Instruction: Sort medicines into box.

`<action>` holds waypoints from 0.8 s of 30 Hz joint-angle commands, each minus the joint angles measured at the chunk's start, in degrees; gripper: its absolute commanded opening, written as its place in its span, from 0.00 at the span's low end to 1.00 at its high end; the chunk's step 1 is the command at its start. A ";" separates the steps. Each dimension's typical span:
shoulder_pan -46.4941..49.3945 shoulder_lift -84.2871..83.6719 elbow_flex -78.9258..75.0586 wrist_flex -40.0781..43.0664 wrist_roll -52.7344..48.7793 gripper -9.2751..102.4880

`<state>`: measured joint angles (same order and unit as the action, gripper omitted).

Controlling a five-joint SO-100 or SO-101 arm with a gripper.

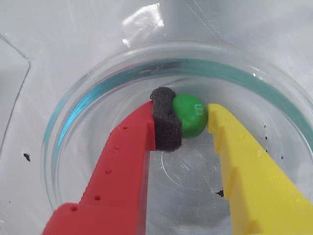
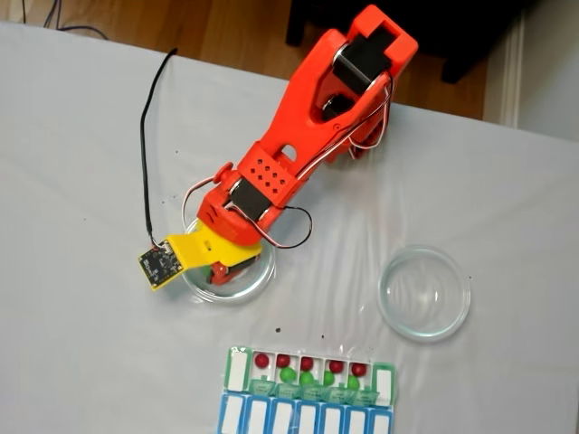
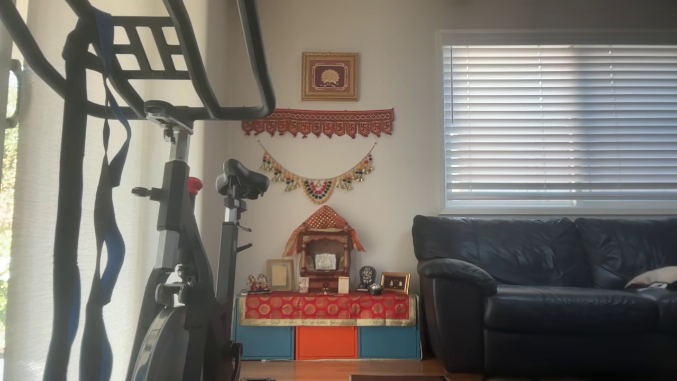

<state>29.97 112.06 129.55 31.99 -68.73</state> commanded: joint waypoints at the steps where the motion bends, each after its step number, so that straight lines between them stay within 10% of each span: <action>1: -0.44 0.70 -4.57 2.90 0.62 0.10; 24: -2.72 9.32 -14.50 18.02 7.12 0.09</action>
<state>28.30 114.79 120.50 50.01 -62.84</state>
